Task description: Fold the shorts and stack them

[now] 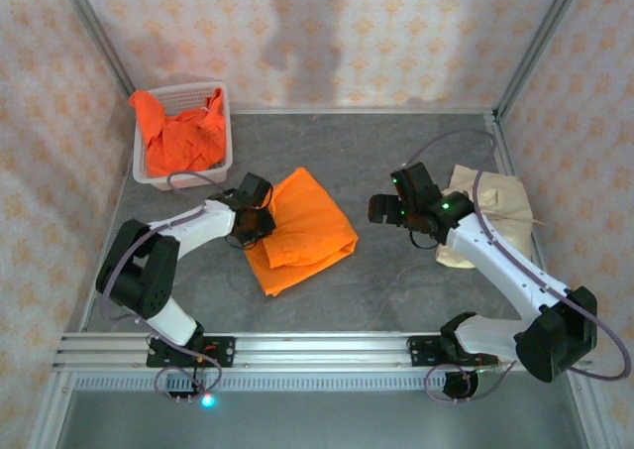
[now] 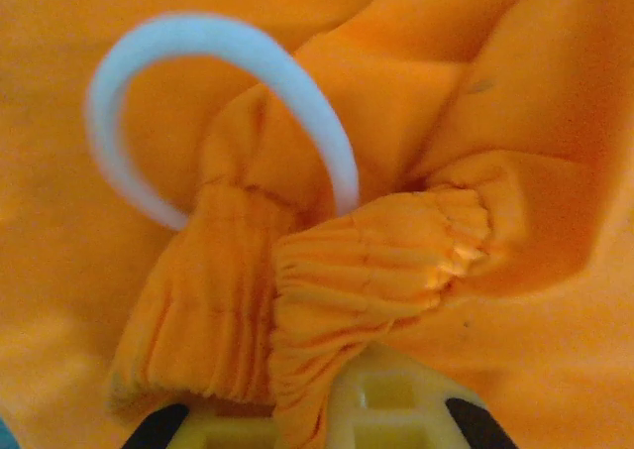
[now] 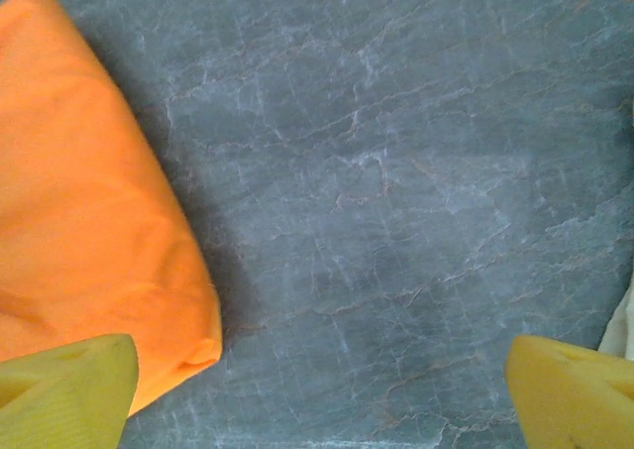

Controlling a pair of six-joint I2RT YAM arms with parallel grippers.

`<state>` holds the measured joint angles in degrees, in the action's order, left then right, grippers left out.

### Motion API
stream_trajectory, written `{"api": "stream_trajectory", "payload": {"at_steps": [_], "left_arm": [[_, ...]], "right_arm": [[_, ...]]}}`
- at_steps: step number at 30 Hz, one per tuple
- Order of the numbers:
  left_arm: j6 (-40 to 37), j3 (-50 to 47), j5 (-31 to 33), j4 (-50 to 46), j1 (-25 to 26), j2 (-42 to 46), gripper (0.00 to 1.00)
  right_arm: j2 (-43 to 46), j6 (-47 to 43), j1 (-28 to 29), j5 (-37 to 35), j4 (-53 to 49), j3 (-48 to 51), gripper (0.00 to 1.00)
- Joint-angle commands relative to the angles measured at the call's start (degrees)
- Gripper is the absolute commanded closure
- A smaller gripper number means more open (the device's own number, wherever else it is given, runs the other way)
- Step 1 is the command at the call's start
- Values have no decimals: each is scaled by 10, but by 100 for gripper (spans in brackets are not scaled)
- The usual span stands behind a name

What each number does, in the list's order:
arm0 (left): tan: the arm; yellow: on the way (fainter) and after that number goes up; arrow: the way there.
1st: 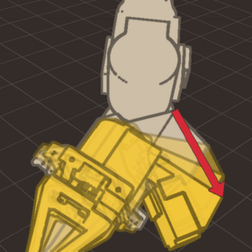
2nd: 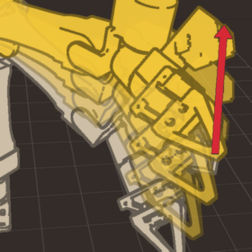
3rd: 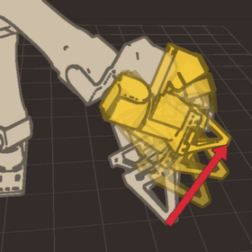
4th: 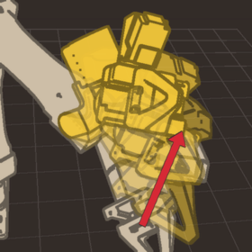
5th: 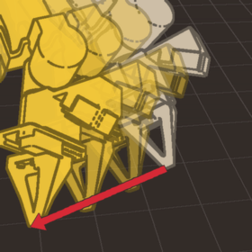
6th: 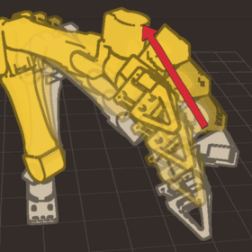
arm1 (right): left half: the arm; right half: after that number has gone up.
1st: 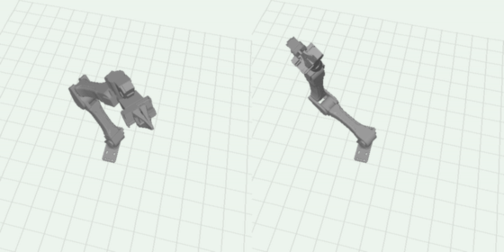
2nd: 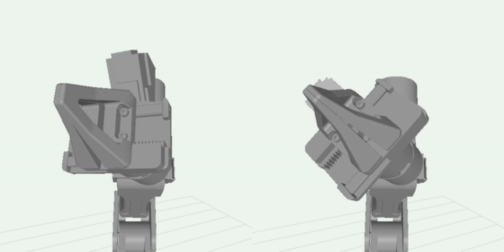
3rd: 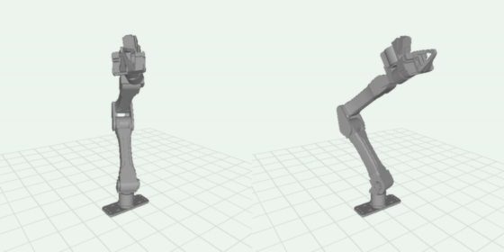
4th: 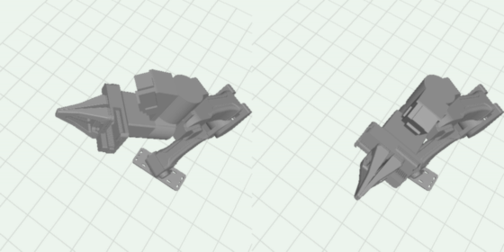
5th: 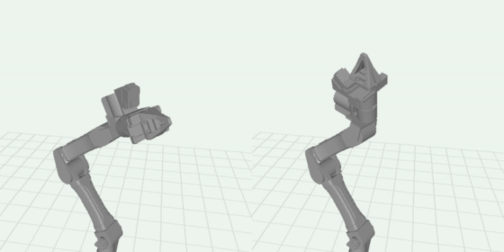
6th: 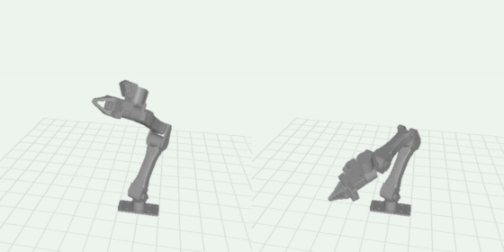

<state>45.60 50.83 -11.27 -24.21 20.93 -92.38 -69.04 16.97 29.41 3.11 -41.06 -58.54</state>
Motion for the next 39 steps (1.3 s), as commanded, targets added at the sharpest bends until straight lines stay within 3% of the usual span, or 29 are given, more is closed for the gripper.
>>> {"api": "stream_trajectory", "payload": {"at_steps": [1, 7, 12, 15, 20, 28, 34, 39], "left_arm": [[-29, -21, -3, 53, -24, -21, 89], [-38, 14, 4, 4, -26, 60, 67], [-34, 50, 14, -54, -26, 159, 33], [-11, 58, -11, -45, -25, 199, 15], [50, 55, -81, 23, -24, 195, 1], [105, -15, -79, 168, -19, 114, 0], [126, -68, -78, 255, -16, 32, 0], [104, -88, -44, 245, -12, 12, 0]], "right_arm": [[0, 8, -2, 31, 12, 23, 4], [-10, 23, -1, 149, 73, 44, 1], [-51, 49, 13, 218, 123, 12, 0], [-85, 75, 33, 242, 158, -16, 0], [-145, 158, 51, 274, 252, -25, 0], [-242, 240, 56, 286, 364, 8, 0], [-273, 249, 60, 270, 369, 43, 0], [-255, 261, 66, 263, 383, 101, 0]]}}
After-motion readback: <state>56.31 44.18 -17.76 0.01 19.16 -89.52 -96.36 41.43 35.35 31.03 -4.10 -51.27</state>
